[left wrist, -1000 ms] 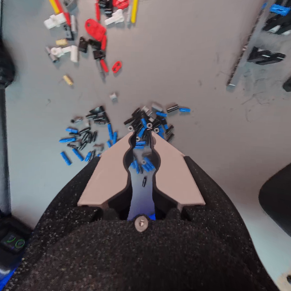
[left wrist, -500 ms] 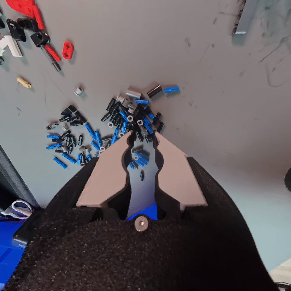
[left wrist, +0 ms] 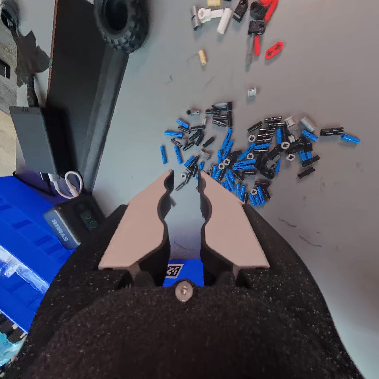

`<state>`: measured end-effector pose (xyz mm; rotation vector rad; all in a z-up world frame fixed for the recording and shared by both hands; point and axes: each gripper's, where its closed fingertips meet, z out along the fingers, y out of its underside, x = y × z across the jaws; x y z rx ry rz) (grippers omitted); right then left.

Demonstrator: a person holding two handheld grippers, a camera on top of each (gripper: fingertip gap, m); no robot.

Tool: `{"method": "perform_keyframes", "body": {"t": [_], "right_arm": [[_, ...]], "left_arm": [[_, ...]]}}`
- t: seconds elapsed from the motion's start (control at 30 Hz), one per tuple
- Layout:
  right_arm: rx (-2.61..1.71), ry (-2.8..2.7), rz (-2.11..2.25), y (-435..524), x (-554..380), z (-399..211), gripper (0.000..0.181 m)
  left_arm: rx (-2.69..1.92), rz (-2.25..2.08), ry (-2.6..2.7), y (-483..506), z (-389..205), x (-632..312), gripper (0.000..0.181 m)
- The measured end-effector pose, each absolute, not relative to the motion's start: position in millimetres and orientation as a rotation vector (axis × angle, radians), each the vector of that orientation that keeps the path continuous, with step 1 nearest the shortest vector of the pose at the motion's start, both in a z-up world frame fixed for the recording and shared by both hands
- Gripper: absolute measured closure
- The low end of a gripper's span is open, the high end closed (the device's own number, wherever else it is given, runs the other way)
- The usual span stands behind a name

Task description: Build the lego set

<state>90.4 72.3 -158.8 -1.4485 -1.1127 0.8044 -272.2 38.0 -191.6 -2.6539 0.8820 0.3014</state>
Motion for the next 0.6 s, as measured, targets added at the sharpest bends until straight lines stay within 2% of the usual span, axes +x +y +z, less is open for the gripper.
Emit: {"method": "perform_keyframes", "body": {"t": [0.33, 0.47, 0.6], "right_arm": [[-1.448, -1.113, 0.802, 72, 90, -159, 0.175], [-1.449, -1.116, 0.801, 72, 90, -159, 0.175], [-1.448, -1.115, 0.801, 72, 90, -159, 0.175]], "left_arm": [[-2.712, 0.238, 0.812, 29, -202, -282, 0.154], [-2.771, 0.184, 0.875, 21, -216, -280, 0.166], [-2.835, 0.190, 0.959, 15, -233, -283, 0.168]]}}
